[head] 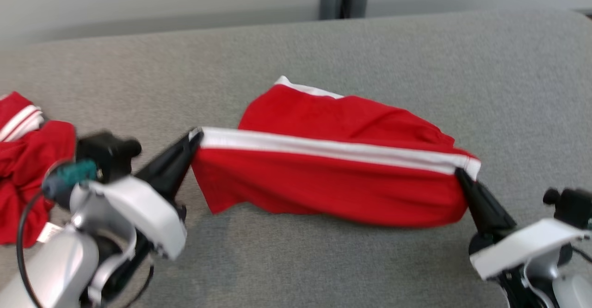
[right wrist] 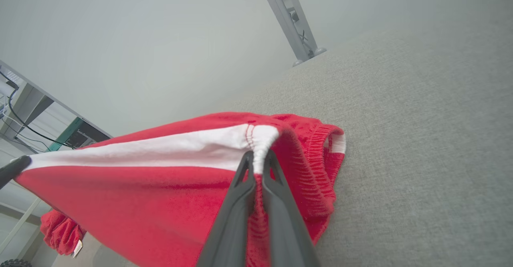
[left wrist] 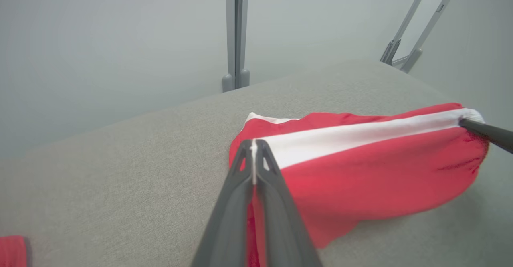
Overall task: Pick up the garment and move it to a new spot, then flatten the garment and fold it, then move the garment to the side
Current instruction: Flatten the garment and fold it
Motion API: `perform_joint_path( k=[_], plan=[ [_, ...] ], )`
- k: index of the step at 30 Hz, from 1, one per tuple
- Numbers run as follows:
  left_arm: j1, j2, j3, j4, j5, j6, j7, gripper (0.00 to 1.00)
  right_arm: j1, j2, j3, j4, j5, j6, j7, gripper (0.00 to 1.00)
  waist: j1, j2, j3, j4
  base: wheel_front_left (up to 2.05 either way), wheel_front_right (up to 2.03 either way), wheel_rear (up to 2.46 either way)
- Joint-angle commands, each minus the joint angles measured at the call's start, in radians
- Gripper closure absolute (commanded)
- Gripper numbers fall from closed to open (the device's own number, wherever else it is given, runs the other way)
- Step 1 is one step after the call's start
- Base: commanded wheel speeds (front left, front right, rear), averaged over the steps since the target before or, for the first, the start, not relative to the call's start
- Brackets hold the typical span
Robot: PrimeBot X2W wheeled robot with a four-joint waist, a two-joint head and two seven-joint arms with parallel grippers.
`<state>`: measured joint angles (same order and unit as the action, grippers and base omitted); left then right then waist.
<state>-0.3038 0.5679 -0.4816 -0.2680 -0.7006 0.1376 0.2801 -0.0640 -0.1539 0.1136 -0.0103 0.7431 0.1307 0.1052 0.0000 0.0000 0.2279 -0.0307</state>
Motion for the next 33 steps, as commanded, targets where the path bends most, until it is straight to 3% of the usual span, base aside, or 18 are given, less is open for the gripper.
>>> perform_joint_path(
  k=[1,12,21,22,23,24,25,31,33],
  plan=[
    [-0.058,-0.013,0.004,0.047,-0.012,-0.023,-0.003,1.00,-0.039,0.016,-0.012,0.015,-0.011,0.000,-0.007,1.00,0.0000,0.0000,0.055,-0.040,0.00,0.00,0.00],
    [-0.398,-0.117,-0.033,0.471,0.018,-0.169,-0.044,1.00,-0.278,0.081,0.013,0.168,-0.093,0.000,-0.086,1.00,0.0000,0.0000,0.184,-0.134,0.00,0.00,0.00],
    [-0.530,-0.184,-0.047,0.763,0.025,-0.216,-0.115,1.00,-0.397,0.092,0.102,0.307,-0.074,0.000,-0.165,1.00,0.0000,0.0000,0.228,-0.167,0.00,0.00,0.00],
    [-0.536,-0.189,-0.048,0.782,0.027,-0.218,-0.125,0.84,-0.404,0.091,0.109,0.314,-0.071,0.000,-0.173,0.95,0.0000,0.0000,0.230,-0.166,0.00,0.00,0.00],
    [-0.537,-0.195,-0.048,0.802,0.024,-0.220,-0.133,0.51,-0.410,0.091,0.116,0.323,-0.063,0.000,-0.181,0.68,0.0000,0.0000,0.230,-0.164,0.00,0.00,0.00],
    [-0.541,-0.201,-0.045,0.818,0.023,-0.218,-0.149,0.00,-0.414,0.086,0.122,0.331,-0.058,0.000,-0.187,0.32,0.0000,0.0000,0.229,-0.161,0.00,0.00,0.00],
    [-0.545,-0.209,-0.039,0.828,0.023,-0.212,-0.168,0.00,-0.416,0.079,0.130,0.337,-0.057,0.000,-0.193,0.00,0.0000,0.0000,0.229,-0.157,0.00,0.00,0.00],
    [-0.488,-0.239,-0.008,0.849,0.018,-0.170,-0.296,0.00,-0.388,0.047,0.147,0.350,-0.070,0.000,-0.248,0.00,0.0000,0.0000,0.207,-0.129,0.00,0.00,0.00],
    [-0.454,-0.248,0.013,0.821,0.025,-0.136,-0.378,0.00,-0.366,0.029,0.130,0.339,-0.101,0.000,-0.287,0.00,0.0000,0.0000,0.192,-0.112,0.00,0.00,0.00]
  ],
)
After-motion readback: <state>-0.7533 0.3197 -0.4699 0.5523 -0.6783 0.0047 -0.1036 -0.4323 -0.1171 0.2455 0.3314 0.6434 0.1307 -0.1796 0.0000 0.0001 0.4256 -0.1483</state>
